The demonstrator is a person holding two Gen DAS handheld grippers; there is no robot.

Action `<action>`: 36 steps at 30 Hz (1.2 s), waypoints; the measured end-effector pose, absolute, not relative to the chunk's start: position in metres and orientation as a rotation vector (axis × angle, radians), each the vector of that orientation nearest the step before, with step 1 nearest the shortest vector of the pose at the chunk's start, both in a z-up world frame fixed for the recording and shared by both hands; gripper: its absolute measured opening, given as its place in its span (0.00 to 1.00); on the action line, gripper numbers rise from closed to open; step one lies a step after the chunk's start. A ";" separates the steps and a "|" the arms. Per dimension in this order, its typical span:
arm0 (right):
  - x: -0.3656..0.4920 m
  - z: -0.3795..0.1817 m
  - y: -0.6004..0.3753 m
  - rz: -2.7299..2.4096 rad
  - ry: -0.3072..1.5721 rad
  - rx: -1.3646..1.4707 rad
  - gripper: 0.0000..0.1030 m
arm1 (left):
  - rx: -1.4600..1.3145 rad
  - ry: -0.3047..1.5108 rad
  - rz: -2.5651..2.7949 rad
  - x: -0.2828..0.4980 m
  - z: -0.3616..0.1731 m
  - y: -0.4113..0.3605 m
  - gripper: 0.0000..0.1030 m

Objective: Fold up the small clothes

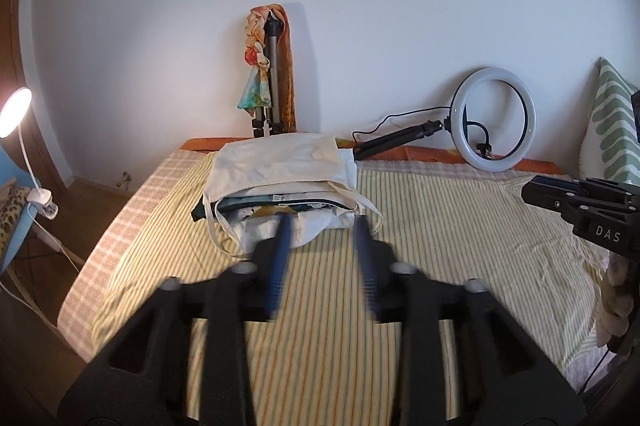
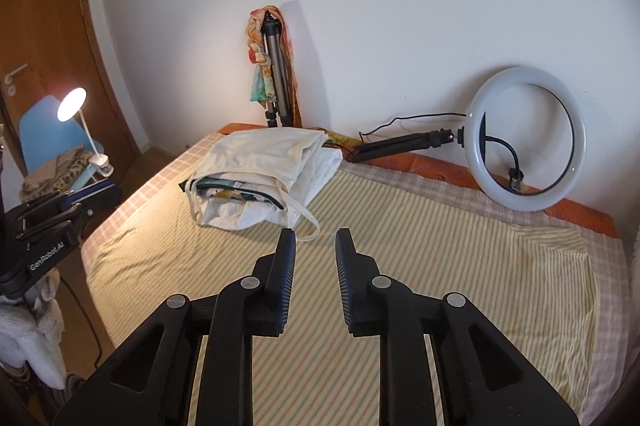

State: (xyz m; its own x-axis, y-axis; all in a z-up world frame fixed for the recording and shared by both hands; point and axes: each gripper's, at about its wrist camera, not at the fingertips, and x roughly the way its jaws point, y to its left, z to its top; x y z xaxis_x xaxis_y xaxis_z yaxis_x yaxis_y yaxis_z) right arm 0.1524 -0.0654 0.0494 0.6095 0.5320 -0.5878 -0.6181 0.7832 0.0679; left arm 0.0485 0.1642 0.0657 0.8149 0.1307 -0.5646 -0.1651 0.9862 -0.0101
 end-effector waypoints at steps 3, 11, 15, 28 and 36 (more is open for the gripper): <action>0.147 0.041 -0.072 0.660 0.621 -0.154 0.24 | -0.050 0.579 0.174 0.041 0.058 0.157 0.48; 0.144 0.018 -0.074 0.631 0.611 -0.207 0.39 | -0.105 0.590 0.181 0.036 0.031 0.151 0.63; 0.144 0.013 -0.077 0.621 0.580 -0.191 0.59 | -0.098 0.572 0.202 0.036 0.027 0.154 0.85; 0.148 -0.004 -0.075 0.607 0.532 -0.174 0.81 | 0.002 0.534 0.270 0.036 0.025 0.147 1.00; 0.150 -0.007 -0.075 0.609 0.541 -0.185 0.81 | 0.037 0.545 0.269 0.040 0.020 0.139 1.00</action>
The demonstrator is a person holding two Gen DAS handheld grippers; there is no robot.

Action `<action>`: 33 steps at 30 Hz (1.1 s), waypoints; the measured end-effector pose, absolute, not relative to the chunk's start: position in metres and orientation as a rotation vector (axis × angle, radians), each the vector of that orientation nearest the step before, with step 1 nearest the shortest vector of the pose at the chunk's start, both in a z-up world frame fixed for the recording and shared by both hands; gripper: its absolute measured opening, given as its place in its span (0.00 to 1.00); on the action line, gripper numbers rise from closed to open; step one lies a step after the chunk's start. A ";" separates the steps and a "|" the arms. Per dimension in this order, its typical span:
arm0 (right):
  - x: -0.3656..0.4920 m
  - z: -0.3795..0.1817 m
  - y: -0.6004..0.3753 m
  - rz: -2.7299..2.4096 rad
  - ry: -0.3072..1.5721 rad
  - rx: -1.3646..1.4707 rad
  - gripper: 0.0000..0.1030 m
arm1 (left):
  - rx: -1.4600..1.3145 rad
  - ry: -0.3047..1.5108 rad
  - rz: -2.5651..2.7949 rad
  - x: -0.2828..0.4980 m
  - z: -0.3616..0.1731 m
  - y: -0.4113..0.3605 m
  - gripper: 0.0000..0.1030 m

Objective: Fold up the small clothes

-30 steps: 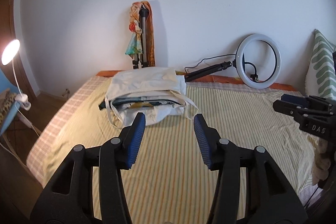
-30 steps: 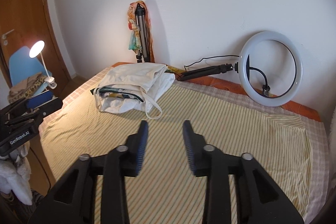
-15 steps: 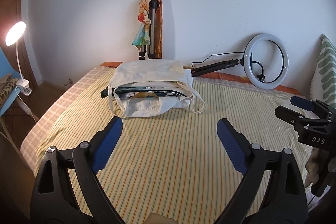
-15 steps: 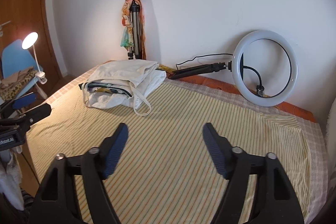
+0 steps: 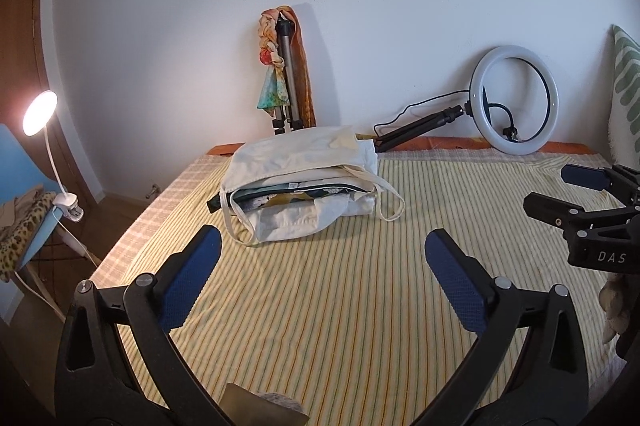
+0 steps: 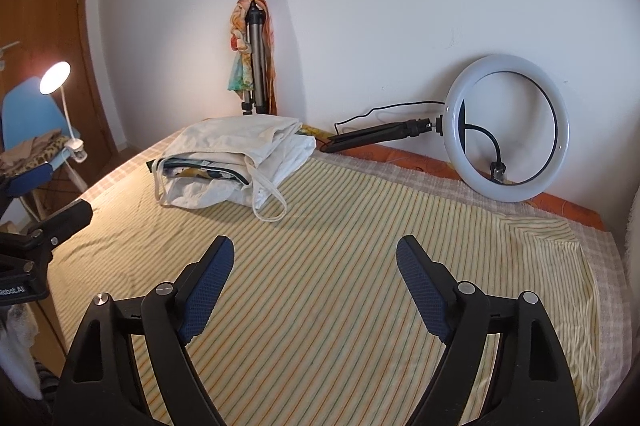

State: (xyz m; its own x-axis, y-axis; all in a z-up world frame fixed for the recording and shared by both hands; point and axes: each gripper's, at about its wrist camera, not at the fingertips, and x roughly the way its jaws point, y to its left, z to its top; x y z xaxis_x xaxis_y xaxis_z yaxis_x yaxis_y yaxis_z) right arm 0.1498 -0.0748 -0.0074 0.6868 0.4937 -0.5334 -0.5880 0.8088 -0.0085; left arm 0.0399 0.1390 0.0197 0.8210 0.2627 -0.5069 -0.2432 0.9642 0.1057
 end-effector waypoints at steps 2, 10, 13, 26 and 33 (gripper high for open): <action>0.150 -0.009 -0.074 0.605 0.540 -0.199 0.81 | 0.027 0.543 0.272 0.041 0.019 0.141 1.00; 0.147 -0.009 -0.073 0.612 0.523 -0.212 0.81 | -0.004 0.556 0.270 0.043 0.018 0.143 1.00; 0.148 -0.010 -0.072 0.619 0.533 -0.216 0.82 | 0.004 0.555 0.272 0.044 0.018 0.142 1.00; 0.149 -0.015 -0.072 0.630 0.561 -0.228 0.82 | 0.014 0.537 0.278 0.040 0.021 0.140 1.00; 0.149 -0.015 -0.072 0.628 0.561 -0.230 0.82 | 0.012 0.537 0.276 0.041 0.021 0.141 1.00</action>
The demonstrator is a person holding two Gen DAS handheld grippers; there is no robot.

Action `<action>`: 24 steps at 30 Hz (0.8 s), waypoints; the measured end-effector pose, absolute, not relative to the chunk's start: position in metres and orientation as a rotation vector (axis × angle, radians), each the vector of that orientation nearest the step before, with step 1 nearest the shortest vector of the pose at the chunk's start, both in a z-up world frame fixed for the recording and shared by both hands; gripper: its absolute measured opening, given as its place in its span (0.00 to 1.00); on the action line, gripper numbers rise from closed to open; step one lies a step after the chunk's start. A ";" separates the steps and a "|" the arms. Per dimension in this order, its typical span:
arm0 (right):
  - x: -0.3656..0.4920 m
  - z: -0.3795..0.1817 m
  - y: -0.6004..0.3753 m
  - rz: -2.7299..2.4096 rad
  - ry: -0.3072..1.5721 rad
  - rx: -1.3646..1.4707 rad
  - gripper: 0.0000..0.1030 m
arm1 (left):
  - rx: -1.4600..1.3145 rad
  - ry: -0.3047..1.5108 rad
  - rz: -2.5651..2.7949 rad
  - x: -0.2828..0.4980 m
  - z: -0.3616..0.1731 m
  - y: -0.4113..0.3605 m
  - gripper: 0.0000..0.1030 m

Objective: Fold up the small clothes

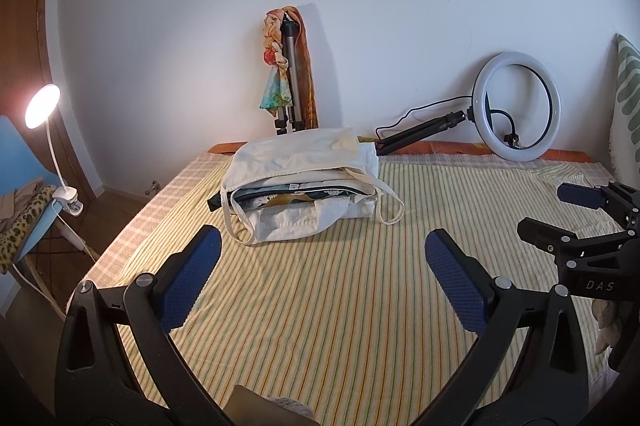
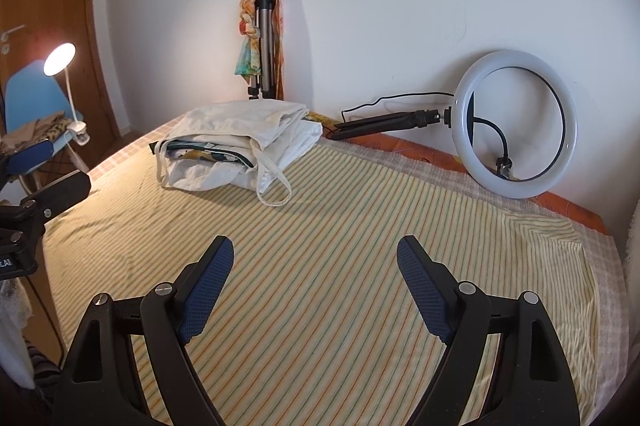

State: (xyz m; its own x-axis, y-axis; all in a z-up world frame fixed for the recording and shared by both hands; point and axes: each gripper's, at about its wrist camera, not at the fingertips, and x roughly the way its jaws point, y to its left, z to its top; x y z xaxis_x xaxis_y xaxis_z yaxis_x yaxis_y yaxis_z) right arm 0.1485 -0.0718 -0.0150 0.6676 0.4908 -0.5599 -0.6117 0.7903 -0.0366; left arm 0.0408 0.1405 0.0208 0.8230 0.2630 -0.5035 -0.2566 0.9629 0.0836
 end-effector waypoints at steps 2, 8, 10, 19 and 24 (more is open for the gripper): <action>0.149 -0.015 -0.072 0.628 0.561 -0.229 0.82 | 0.012 0.537 0.275 0.041 0.021 0.141 1.00; 0.150 -0.016 -0.073 0.624 0.567 -0.216 0.82 | 0.011 0.537 0.278 0.040 0.021 0.140 1.00; 0.151 -0.016 -0.074 0.621 0.569 -0.212 0.82 | 0.011 0.537 0.276 0.041 0.021 0.141 1.00; 0.152 -0.017 -0.075 0.624 0.573 -0.206 0.82 | 0.006 0.541 0.274 0.041 0.021 0.142 1.00; 0.150 -0.017 -0.074 0.622 0.567 -0.216 0.82 | 0.003 0.542 0.274 0.040 0.020 0.142 1.00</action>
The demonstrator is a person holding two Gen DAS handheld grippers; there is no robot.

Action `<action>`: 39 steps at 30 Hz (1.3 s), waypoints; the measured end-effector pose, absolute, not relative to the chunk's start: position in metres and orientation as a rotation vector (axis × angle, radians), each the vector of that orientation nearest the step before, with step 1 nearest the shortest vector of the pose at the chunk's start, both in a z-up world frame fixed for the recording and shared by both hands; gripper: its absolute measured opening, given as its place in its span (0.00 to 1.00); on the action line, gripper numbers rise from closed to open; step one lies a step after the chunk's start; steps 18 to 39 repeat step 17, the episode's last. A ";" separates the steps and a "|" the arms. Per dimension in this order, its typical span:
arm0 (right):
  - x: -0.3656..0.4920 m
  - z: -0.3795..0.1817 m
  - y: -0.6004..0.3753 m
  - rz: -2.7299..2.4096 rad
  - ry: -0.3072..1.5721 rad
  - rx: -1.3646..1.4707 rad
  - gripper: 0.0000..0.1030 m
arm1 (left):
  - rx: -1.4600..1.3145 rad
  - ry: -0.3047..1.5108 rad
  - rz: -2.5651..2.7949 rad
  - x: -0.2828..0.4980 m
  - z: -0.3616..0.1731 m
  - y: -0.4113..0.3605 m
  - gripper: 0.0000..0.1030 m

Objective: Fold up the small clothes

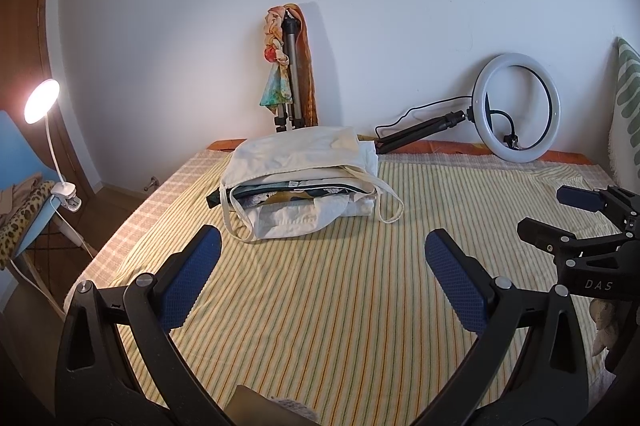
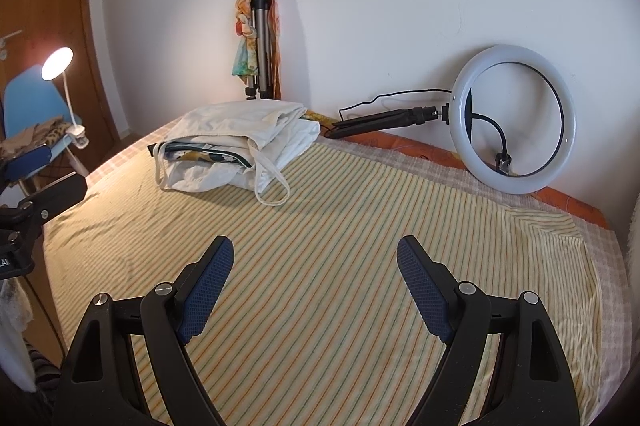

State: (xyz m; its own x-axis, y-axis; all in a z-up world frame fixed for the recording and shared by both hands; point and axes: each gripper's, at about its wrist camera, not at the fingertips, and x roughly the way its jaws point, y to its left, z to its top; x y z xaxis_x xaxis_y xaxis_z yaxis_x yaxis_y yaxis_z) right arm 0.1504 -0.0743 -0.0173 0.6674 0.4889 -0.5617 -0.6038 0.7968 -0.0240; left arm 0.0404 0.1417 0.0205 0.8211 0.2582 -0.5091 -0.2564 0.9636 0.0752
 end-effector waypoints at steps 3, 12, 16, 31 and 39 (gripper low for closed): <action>0.151 -0.018 -0.074 0.623 0.568 -0.219 0.82 | 0.003 0.541 0.276 0.041 0.020 0.142 1.00; 0.150 -0.019 -0.074 0.625 0.569 -0.222 0.82 | -0.015 0.557 0.285 0.037 0.015 0.144 1.00; 0.148 -0.020 -0.074 0.629 0.567 -0.226 0.82 | -0.004 0.542 0.283 0.035 0.017 0.143 1.00; 0.149 -0.020 -0.074 0.630 0.567 -0.228 0.82 | -0.004 0.545 0.282 0.035 0.017 0.143 1.00; 0.149 -0.020 -0.074 0.630 0.567 -0.228 0.82 | -0.004 0.545 0.282 0.035 0.017 0.143 1.00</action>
